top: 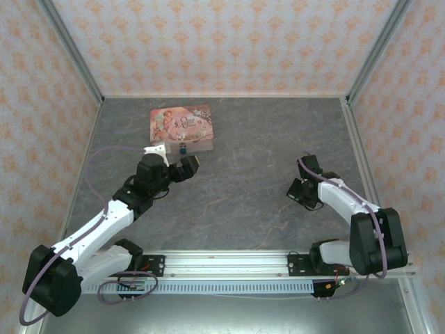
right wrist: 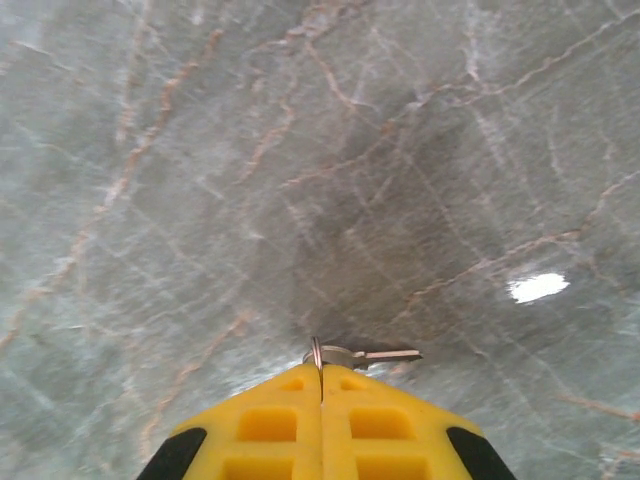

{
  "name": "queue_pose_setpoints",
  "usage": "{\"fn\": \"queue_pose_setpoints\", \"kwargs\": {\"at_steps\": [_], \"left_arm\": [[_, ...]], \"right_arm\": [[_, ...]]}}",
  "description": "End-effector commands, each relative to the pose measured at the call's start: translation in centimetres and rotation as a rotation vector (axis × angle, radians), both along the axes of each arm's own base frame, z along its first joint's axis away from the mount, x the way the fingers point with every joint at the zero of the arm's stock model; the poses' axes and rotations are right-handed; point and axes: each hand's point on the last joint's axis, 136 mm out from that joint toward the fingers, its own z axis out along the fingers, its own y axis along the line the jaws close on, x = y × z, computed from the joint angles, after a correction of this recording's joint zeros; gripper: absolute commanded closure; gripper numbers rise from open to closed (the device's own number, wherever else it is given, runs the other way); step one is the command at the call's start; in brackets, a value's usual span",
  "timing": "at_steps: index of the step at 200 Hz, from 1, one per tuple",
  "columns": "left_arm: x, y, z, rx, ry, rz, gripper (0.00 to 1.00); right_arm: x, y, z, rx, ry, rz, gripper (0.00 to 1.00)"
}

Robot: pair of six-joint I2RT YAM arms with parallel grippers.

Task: Unlock the padlock with the key

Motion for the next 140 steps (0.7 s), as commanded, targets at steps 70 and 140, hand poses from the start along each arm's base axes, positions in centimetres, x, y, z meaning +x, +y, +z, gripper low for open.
{"fn": "queue_pose_setpoints", "kwargs": {"at_steps": [70, 140], "left_arm": [[-1.0, -5.5, 6.4, -0.075, -0.301, -0.286, 0.04], [-2.6, -13.2, 9.4, -0.032, -0.455, -0.588, 0.16]], "right_arm": [[5.3, 6.3, 13.1, 0.474, -0.398, -0.071, 1.0], [6.2, 11.1, 23.7, 0.622, -0.516, 0.129, 1.0]]}}
